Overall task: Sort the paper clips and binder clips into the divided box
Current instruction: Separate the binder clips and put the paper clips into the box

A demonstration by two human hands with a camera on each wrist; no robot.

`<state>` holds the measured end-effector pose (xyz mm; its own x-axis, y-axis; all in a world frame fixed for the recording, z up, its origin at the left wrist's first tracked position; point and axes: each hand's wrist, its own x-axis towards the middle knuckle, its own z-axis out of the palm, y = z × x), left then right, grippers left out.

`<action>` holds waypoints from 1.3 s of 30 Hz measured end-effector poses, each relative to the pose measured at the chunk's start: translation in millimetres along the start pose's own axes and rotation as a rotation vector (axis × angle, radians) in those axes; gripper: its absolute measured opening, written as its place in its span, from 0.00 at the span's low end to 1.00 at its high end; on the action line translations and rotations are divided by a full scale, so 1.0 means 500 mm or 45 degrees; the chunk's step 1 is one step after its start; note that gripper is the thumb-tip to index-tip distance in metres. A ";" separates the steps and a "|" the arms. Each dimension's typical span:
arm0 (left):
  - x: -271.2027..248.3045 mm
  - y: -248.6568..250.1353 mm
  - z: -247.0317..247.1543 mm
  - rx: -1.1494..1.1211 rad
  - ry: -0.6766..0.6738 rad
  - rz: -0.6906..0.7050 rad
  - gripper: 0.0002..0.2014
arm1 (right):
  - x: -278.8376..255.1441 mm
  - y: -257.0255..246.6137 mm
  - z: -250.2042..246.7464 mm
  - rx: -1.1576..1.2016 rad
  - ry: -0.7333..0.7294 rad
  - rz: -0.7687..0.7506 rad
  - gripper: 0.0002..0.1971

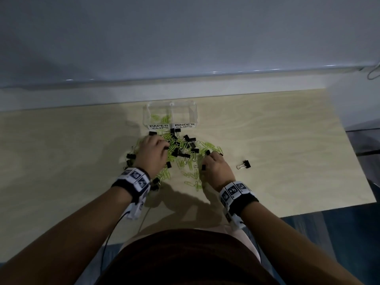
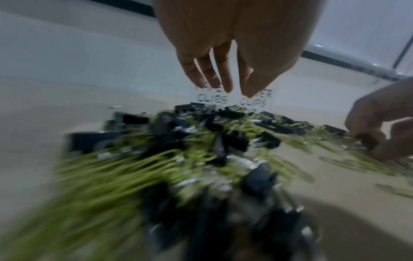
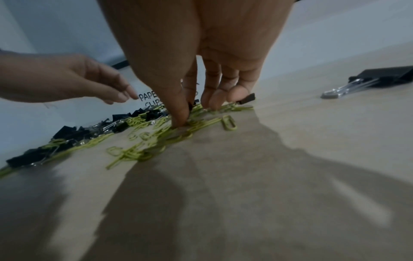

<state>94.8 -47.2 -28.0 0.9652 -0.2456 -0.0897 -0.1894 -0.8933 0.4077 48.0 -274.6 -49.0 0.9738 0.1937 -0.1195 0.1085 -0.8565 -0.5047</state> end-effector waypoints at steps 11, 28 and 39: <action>0.094 0.154 0.092 0.037 -0.337 0.048 0.09 | 0.008 0.125 -0.090 0.125 0.205 0.683 0.06; 0.031 0.001 0.003 -0.059 -0.016 -0.015 0.10 | 0.088 0.029 -0.073 -0.280 -0.248 0.020 0.13; 0.124 0.125 0.071 0.293 -0.345 0.421 0.20 | 0.016 0.109 -0.102 0.013 0.223 0.062 0.07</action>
<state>136.6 -131.8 -40.5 0.7709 -0.5920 -0.2352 -0.5423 -0.8036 0.2451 72.0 -344.1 -33.9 0.9979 0.0651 0.0061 0.0590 -0.8577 -0.5108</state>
